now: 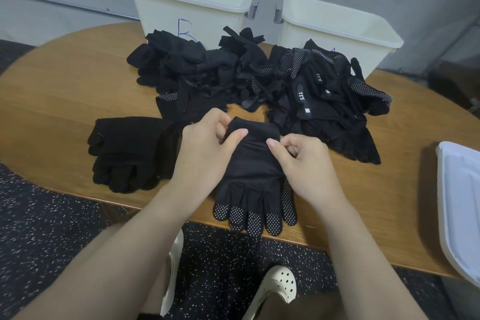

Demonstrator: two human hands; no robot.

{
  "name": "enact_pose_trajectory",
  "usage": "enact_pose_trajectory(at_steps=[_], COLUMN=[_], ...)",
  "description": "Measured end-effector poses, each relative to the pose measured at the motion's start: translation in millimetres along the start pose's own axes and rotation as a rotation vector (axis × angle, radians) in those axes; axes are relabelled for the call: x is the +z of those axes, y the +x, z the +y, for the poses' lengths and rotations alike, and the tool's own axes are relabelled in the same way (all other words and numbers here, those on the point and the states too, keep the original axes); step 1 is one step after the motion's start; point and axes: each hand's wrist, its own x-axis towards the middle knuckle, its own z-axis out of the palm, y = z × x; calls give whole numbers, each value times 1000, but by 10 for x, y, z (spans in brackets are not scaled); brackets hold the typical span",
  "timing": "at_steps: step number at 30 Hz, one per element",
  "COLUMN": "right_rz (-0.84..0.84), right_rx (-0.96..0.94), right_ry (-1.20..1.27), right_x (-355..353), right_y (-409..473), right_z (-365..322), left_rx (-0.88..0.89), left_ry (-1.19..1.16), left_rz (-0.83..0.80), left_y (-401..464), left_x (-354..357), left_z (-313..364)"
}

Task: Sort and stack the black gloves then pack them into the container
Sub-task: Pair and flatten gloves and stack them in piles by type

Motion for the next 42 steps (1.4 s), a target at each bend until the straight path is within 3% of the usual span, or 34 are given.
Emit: enact_pose_trajectory(at_steps=[8, 12, 15, 17, 28, 34, 42], right_rz=[55, 69, 72, 84, -10, -59, 97], right_rx=[-26, -43, -28, -5, -34, -1, -208], right_ry=[-155, -208, -233, -256, -178, -70, -156], right_x=[84, 97, 117, 124, -6, -109, 14], right_y=[6, 7, -14, -21, 3, -16, 128], right_z=[45, 61, 93, 112, 252, 191, -132], left_rx=[319, 535, 466, 462, 437, 432, 399], left_ry=[268, 381, 551, 631, 732, 643, 479], left_rz=[10, -247, -503, -557, -668, -667, -630], left_y=[-72, -172, -230, -232, -206, -212, -212], left_x=[-97, -103, -61, -58, -130, -162, -308], left_z=[-8, -11, -91, -161, -121, -138, -199])
